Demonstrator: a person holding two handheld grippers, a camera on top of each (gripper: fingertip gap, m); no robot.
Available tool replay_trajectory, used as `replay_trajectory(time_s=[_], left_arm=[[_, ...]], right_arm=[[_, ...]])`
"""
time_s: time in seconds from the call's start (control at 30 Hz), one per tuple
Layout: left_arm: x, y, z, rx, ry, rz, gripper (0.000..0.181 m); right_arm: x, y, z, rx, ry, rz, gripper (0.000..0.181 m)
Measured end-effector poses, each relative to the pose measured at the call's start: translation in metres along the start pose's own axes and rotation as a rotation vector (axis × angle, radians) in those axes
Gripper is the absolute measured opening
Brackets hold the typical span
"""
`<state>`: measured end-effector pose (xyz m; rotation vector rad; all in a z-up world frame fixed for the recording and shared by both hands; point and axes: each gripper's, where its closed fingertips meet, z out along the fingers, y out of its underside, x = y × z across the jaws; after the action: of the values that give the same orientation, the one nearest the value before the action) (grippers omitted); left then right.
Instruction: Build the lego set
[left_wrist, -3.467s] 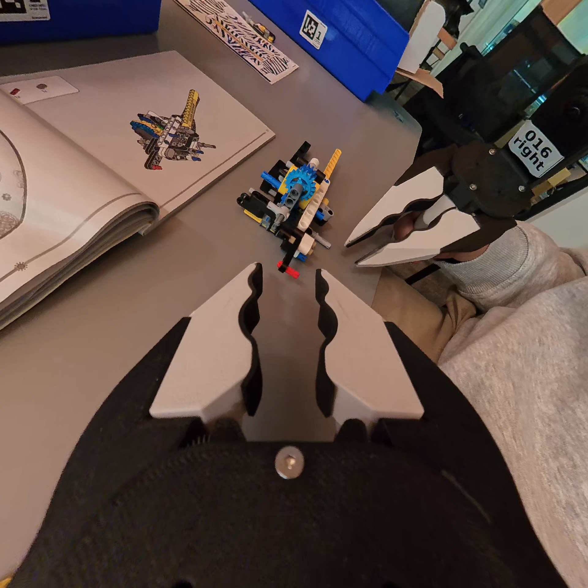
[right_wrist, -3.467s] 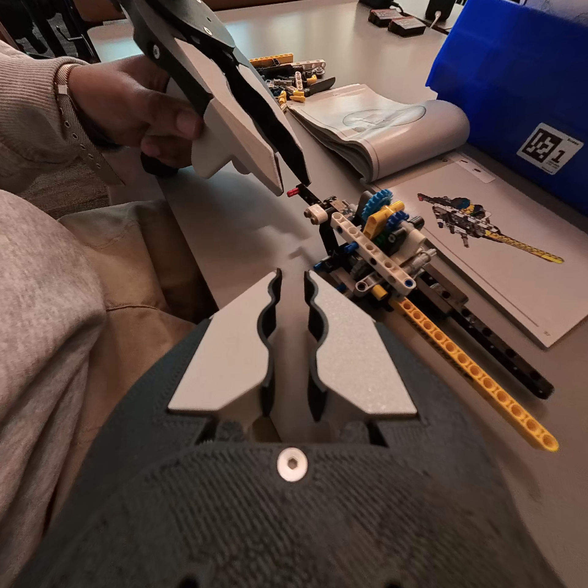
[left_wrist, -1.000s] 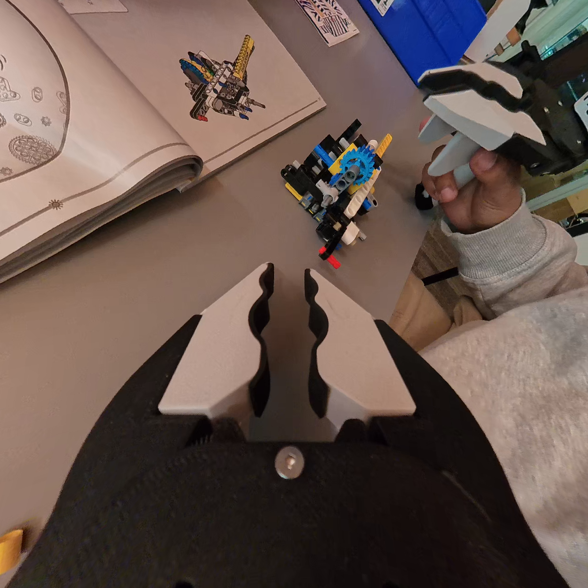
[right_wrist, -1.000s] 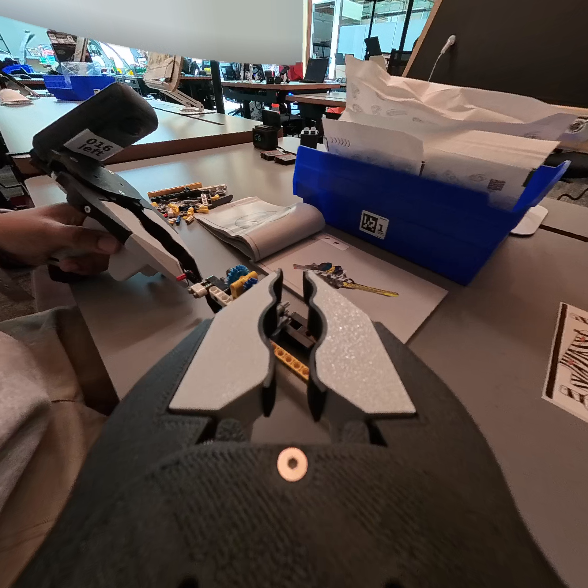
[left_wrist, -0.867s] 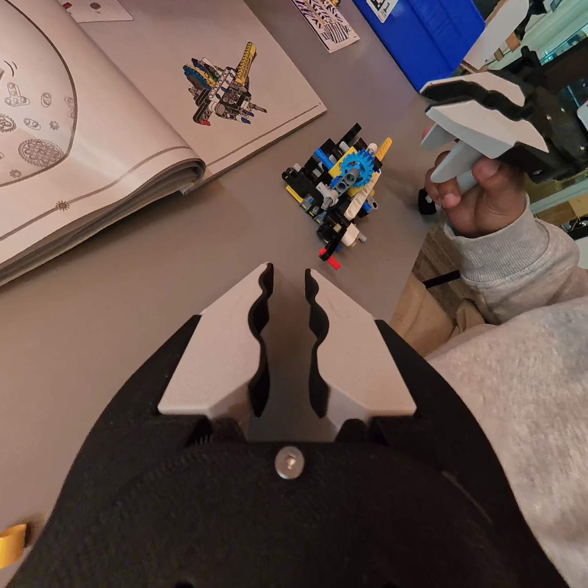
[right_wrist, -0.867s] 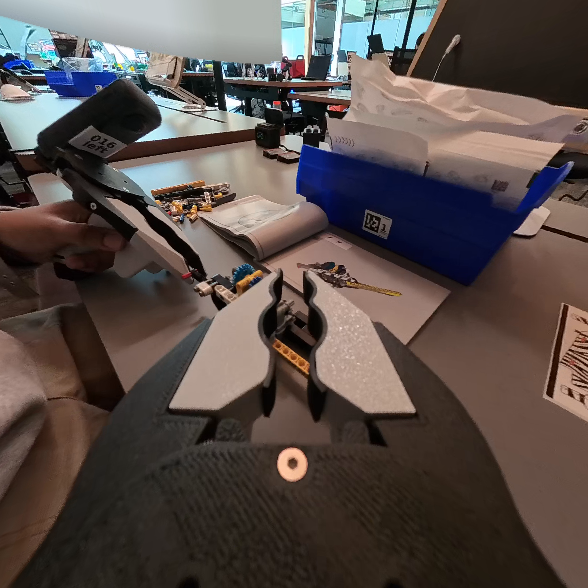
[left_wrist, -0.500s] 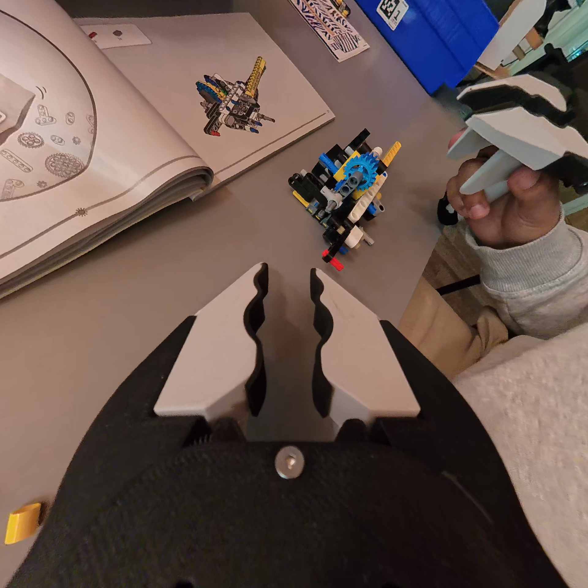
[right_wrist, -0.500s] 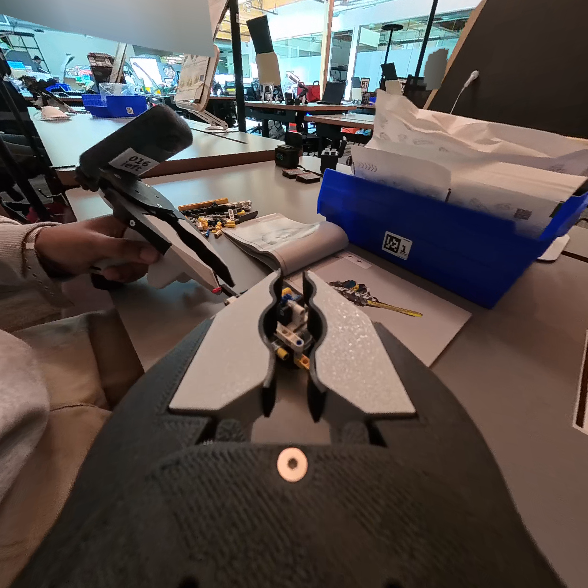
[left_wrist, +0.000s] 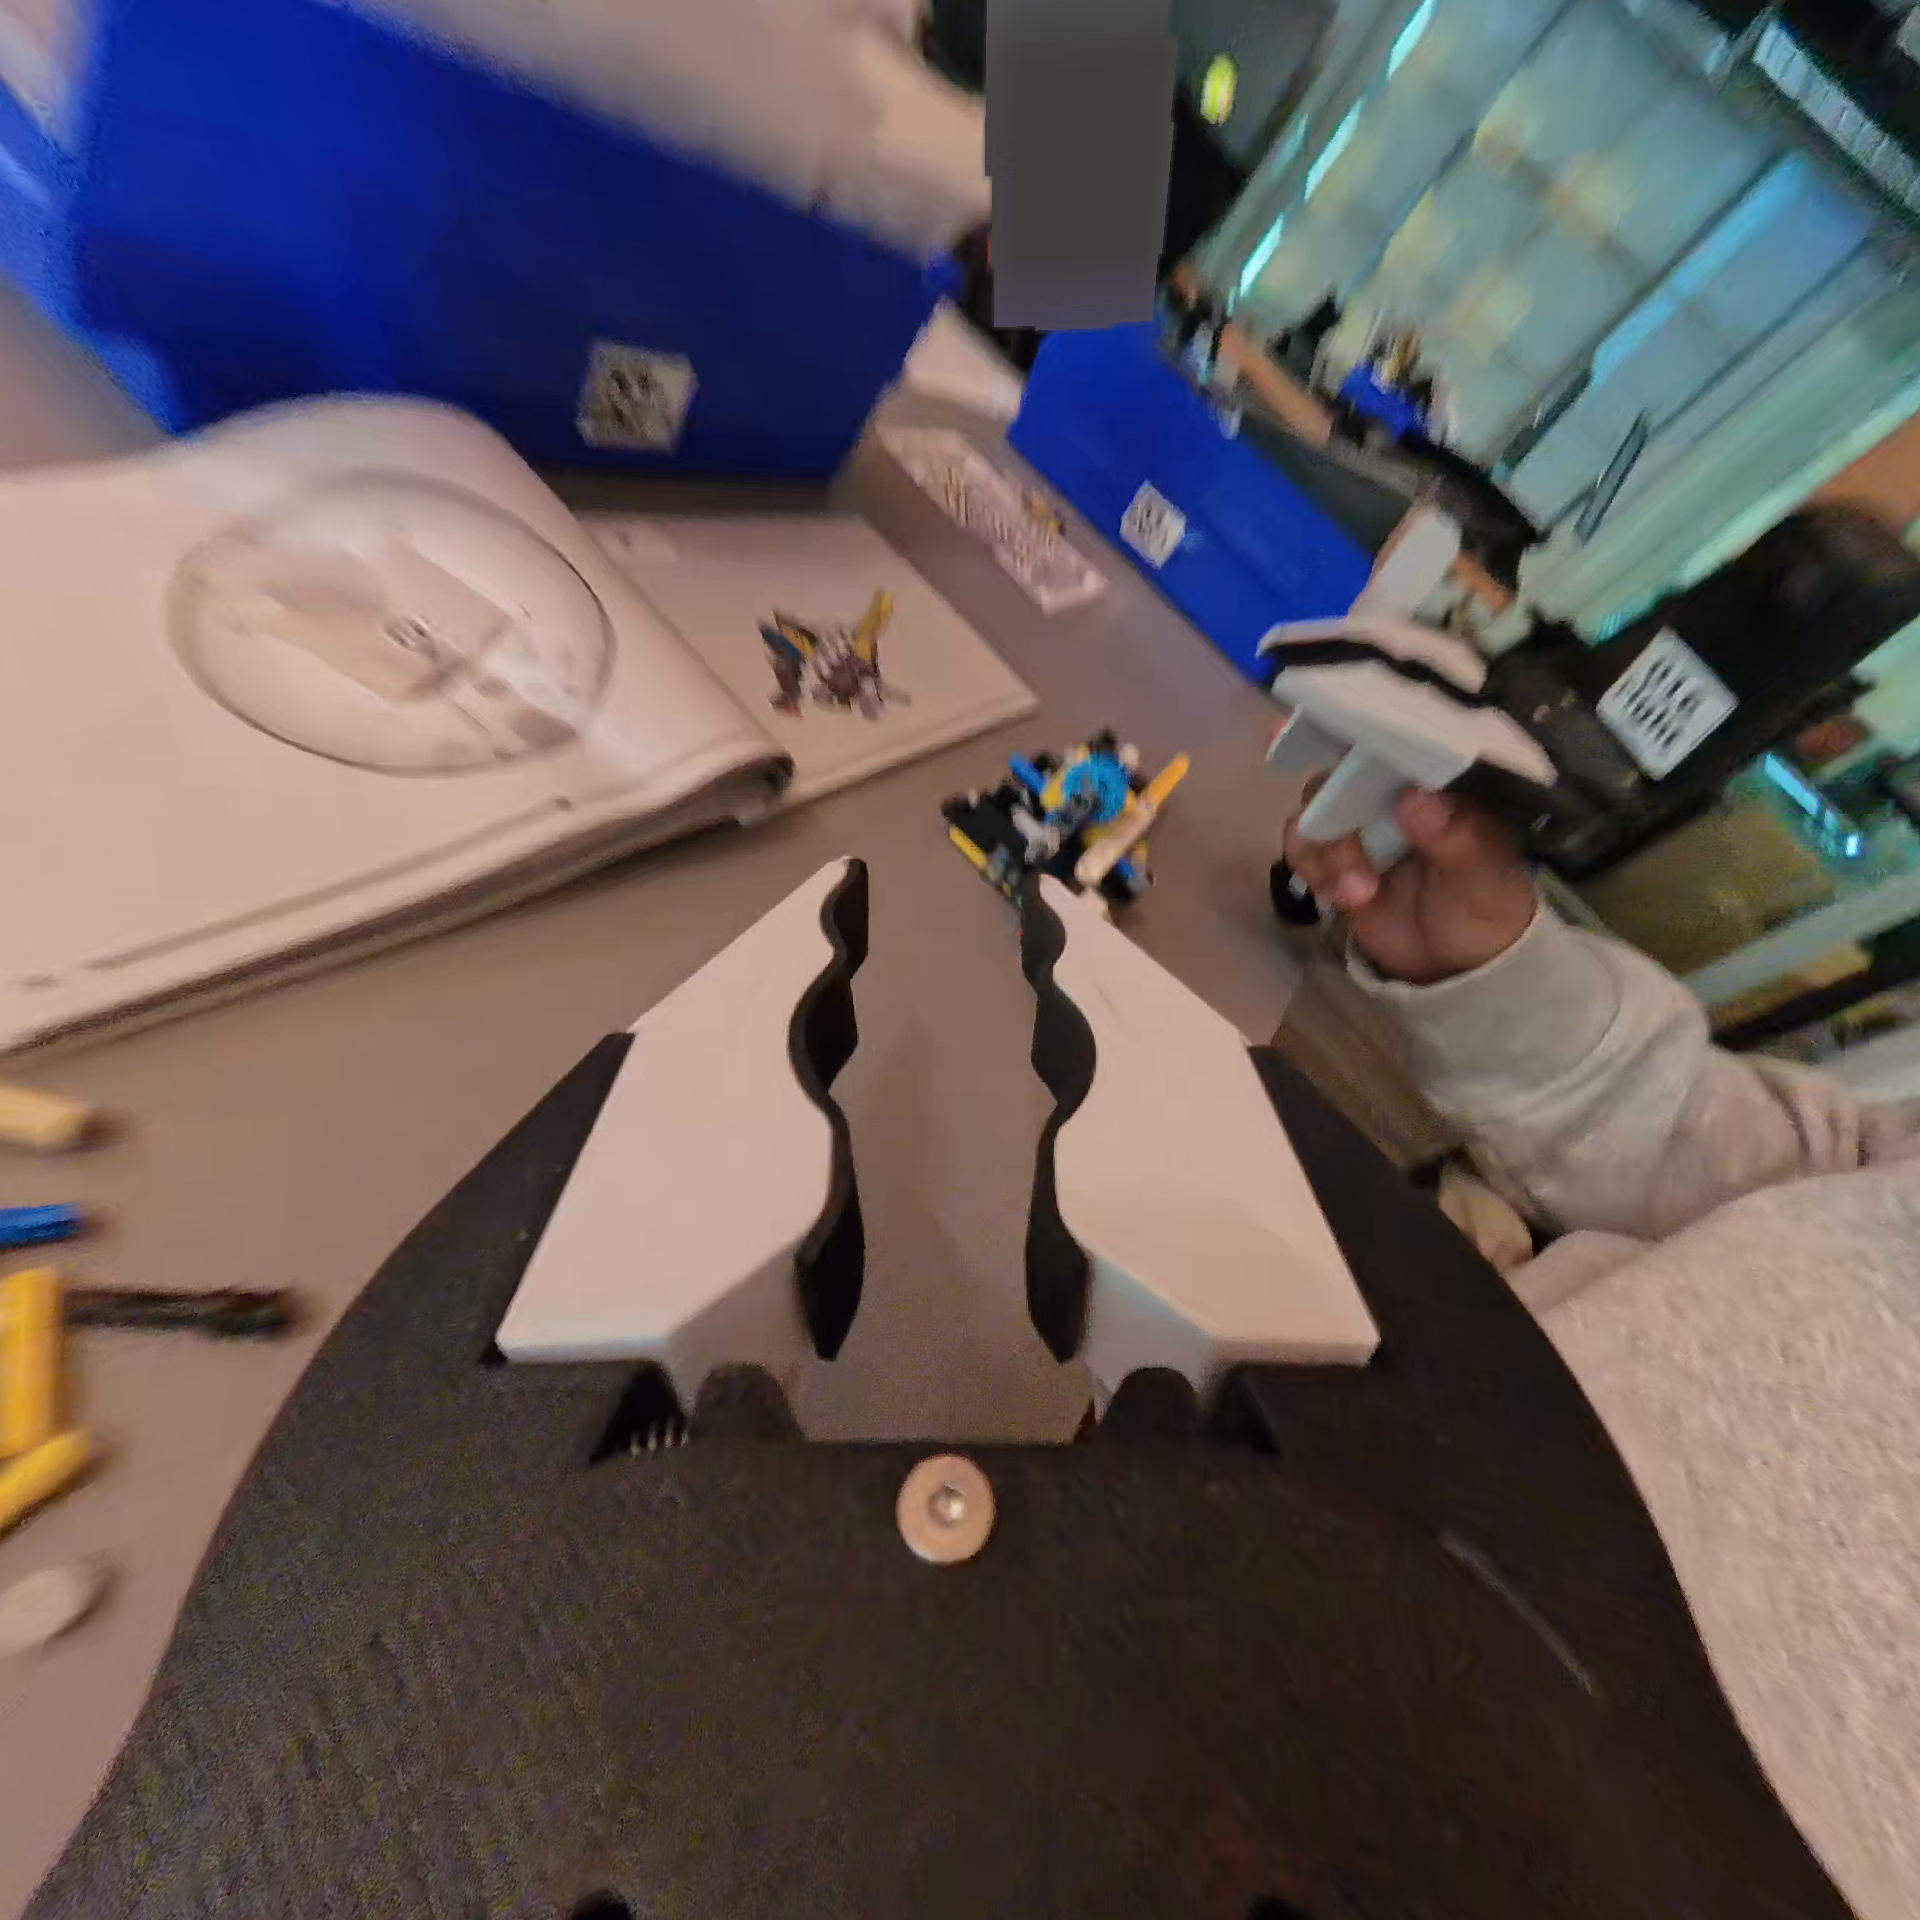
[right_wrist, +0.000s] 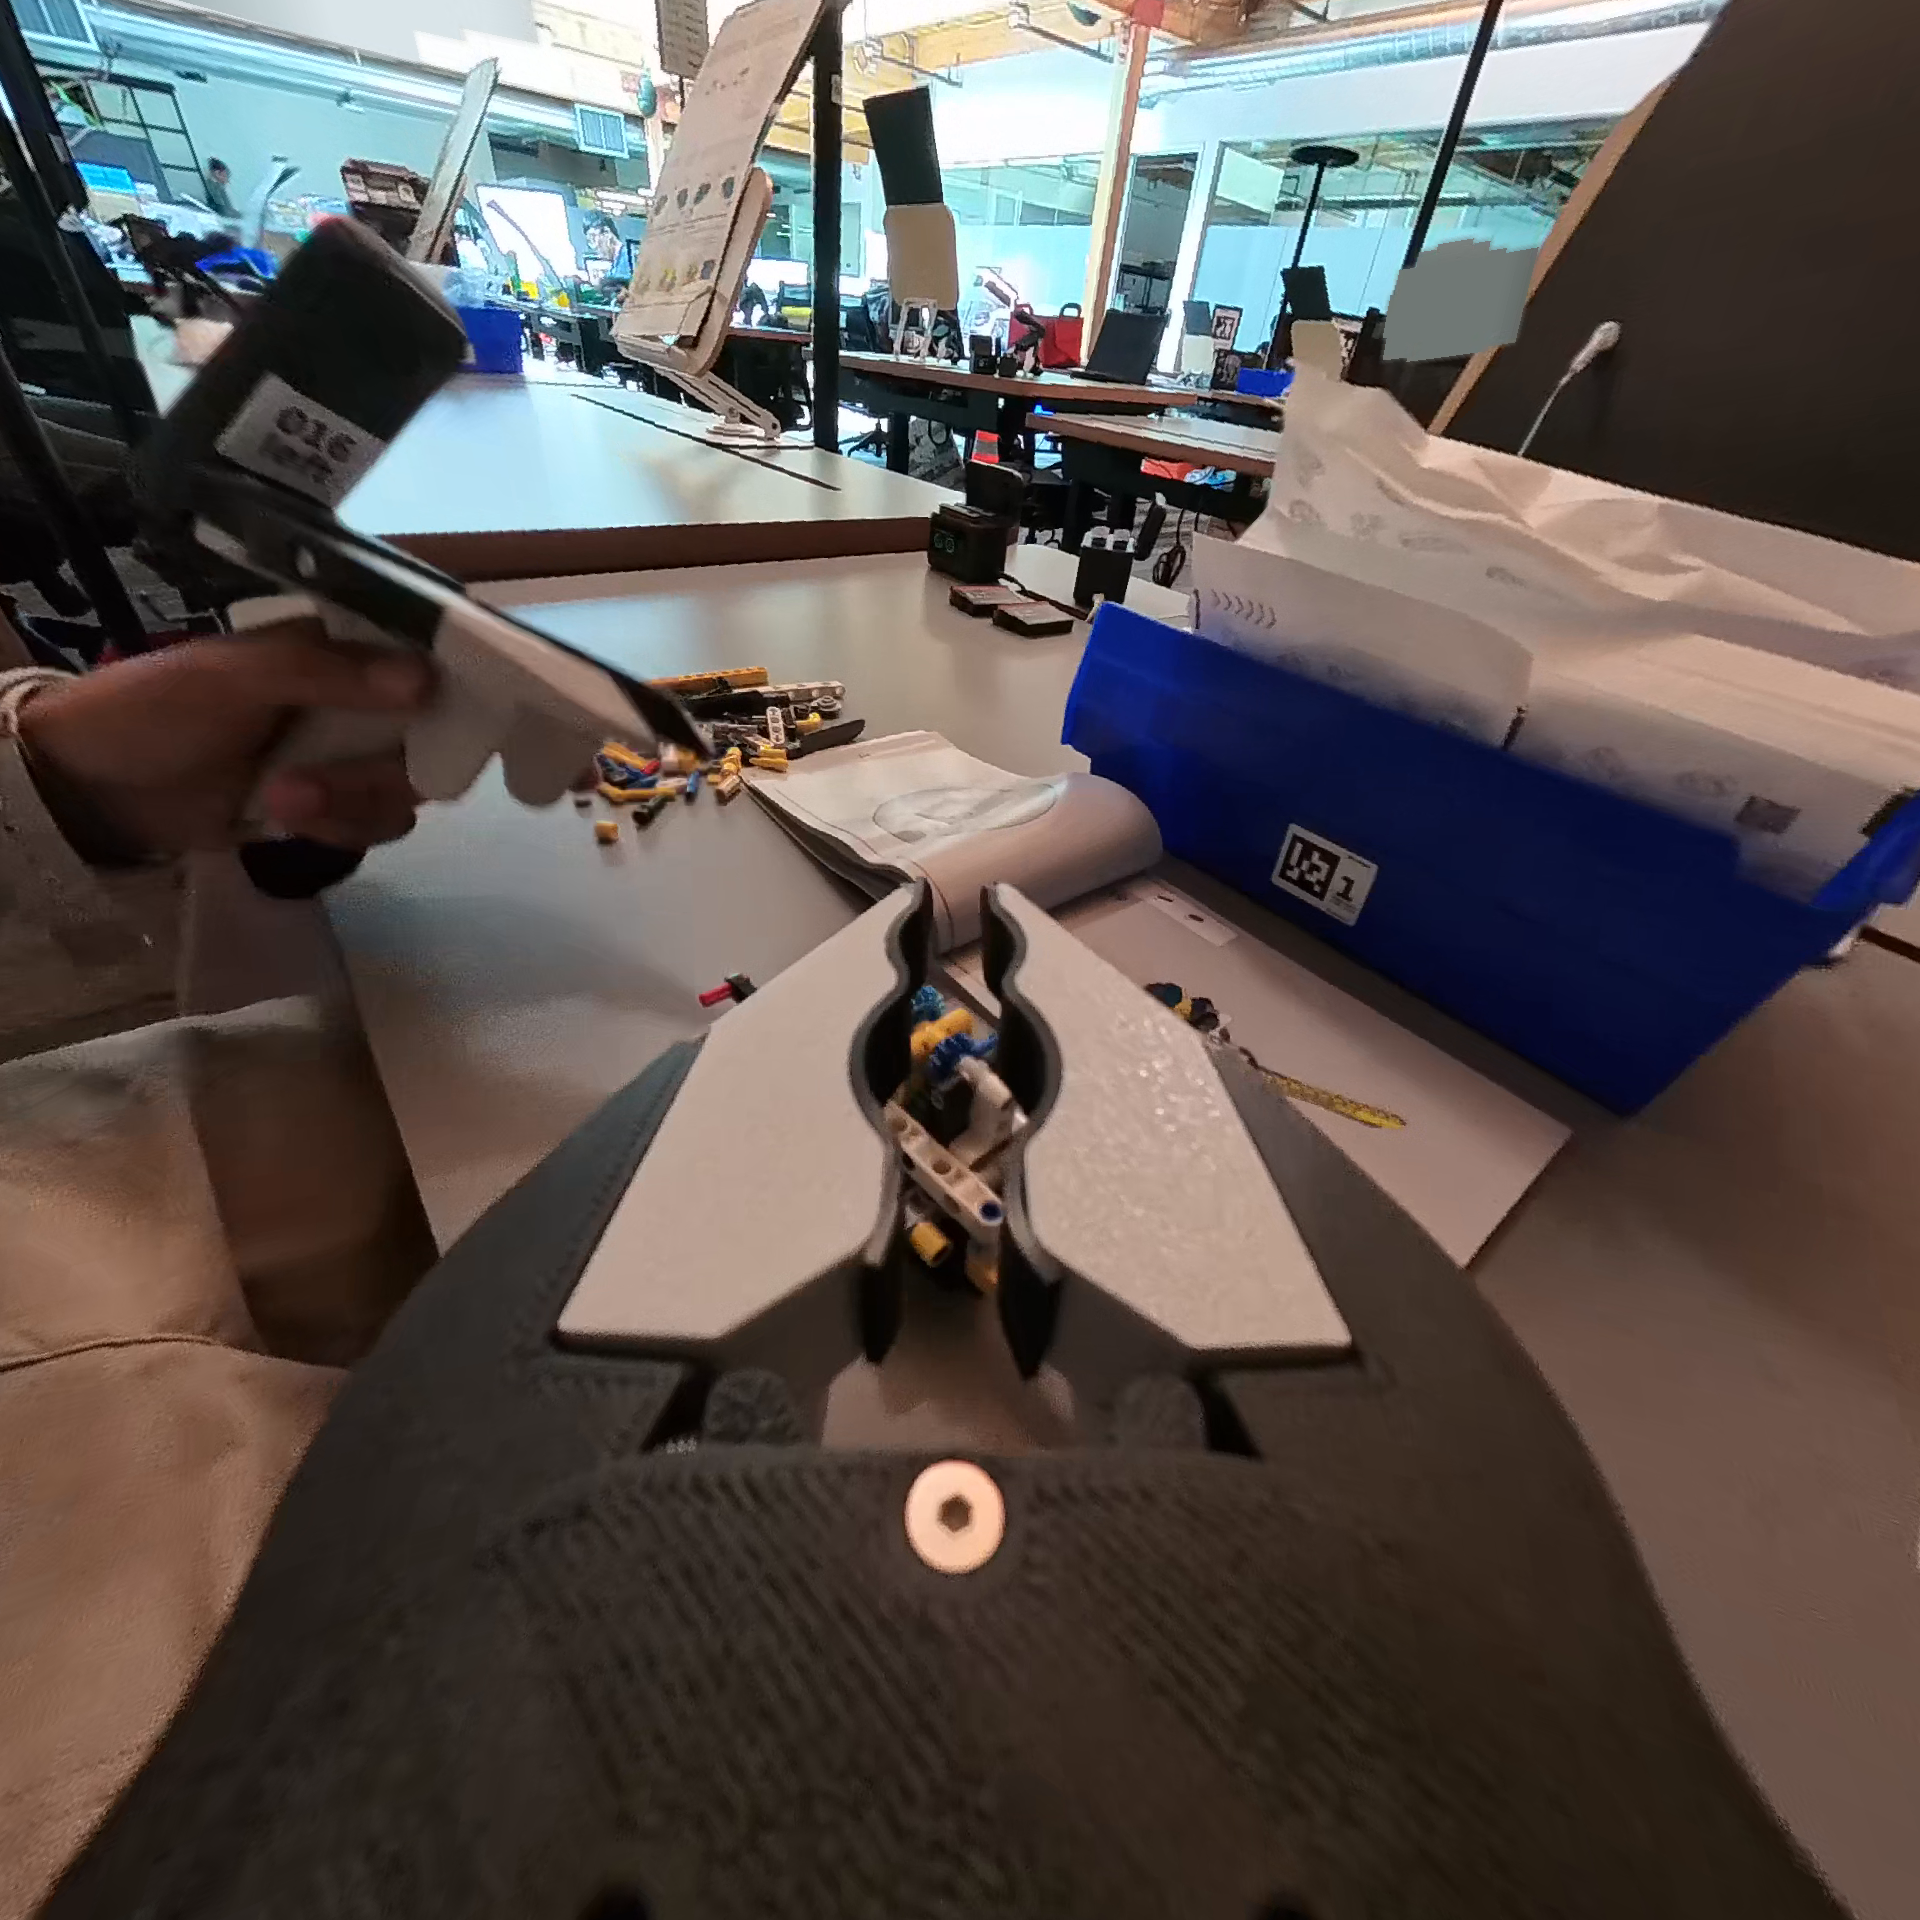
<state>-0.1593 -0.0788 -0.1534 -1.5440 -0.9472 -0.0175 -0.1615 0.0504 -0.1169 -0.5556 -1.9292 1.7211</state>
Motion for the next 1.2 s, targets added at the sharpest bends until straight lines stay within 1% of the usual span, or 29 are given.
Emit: replay_trajectory(time_s=[0.03,0.07,0.1,0.13,0.17,0.2,0.23,0.27,0.3,0.37,0.47,0.57,0.6,0.63,0.7,0.8,0.87,0.93,1.07,1.13,1.2], left_arm=[[-0.007,-0.014,-0.015,0.075,-0.026,-0.002,0.031],[-0.026,-0.031,-0.037,0.173,-0.124,-0.006,0.033],[-0.055,-0.05,-0.071,0.306,-0.301,-0.018,0.031],[-0.076,-0.067,-0.111,0.441,-0.452,-0.01,0.029],[-0.088,-0.078,-0.149,0.549,-0.552,0.018,0.024],[-0.1,-0.082,-0.183,0.615,-0.656,0.042,0.019],[-0.111,-0.081,-0.21,0.64,-0.758,0.067,0.013],[-0.123,-0.077,-0.23,0.63,-0.856,0.088,0.002],[-0.135,-0.07,-0.244,0.592,-0.95,0.104,0.0],[-0.153,-0.057,-0.257,0.498,-1.079,0.106,0.0],[-0.155,-0.05,-0.254,0.443,-1.138,0.131,0.0],[-0.157,-0.05,-0.266,0.397,-1.351,0.228,0.0],[-0.155,-0.051,-0.267,0.387,-1.396,0.272,0.0],[-0.153,-0.053,-0.263,0.381,-1.4,0.309,0.0],[-0.15,-0.053,-0.247,0.39,-1.326,0.318,0.0],[-0.149,-0.052,-0.23,0.407,-1.19,0.255,0.0],[-0.145,-0.054,-0.22,0.419,-1.102,0.253,0.011],[-0.143,-0.054,-0.209,0.404,-1.039,0.25,0.018],[-0.14,-0.049,-0.179,0.317,-0.922,0.272,0.031],[-0.136,-0.042,-0.16,0.246,-0.843,0.282,0.03],[-0.134,-0.04,-0.15,0.202,-0.815,0.305,0.026]], right_arm=[[-0.001,0.0,0.002,0.001,-0.007,-0.008,0.007],[-0.002,-0.001,0.005,0.003,-0.015,-0.011,0.007],[-0.003,-0.001,0.007,0.004,-0.025,-0.01,0.006],[-0.004,-0.001,0.01,0.006,-0.037,-0.006,0.006],[-0.005,-0.002,0.012,0.009,-0.048,-0.002,0.006],[-0.006,-0.003,0.014,0.014,-0.058,0.002,0.006],[-0.007,-0.004,0.016,0.02,-0.067,0.005,0.006],[-0.008,-0.005,0.018,0.027,-0.076,0.007,0.006],[-0.01,-0.007,0.021,0.033,-0.084,0.007,0.006],[-0.014,-0.008,0.025,0.037,-0.101,-0.004,0.005],[-0.022,-0.009,0.031,0.041,-0.126,-0.024,0.003],[-0.028,-0.01,0.034,0.047,-0.153,-0.005,0.003],[-0.029,-0.01,0.034,0.048,-0.161,0.004,0.003],[-0.029,-0.01,0.035,0.048,-0.163,0.01,0.003],[-0.028,-0.009,0.034,0.047,-0.161,0.012,0.003],[-0.027,-0.006,0.032,0.038,-0.153,0.013,0.003],[-0.027,-0.006,0.03,0.038,-0.149,0.016,0.003],[-0.026,-0.006,0.029,0.036,-0.142,0.017,0.003],[-0.024,-0.002,0.025,0.02,-0.124,0.009,0.003],[-0.024,-0.001,0.024,0.014,-0.117,0.006,0.003],[-0.023,0.0,0.022,0.01,-0.109,0.0,0.003]])
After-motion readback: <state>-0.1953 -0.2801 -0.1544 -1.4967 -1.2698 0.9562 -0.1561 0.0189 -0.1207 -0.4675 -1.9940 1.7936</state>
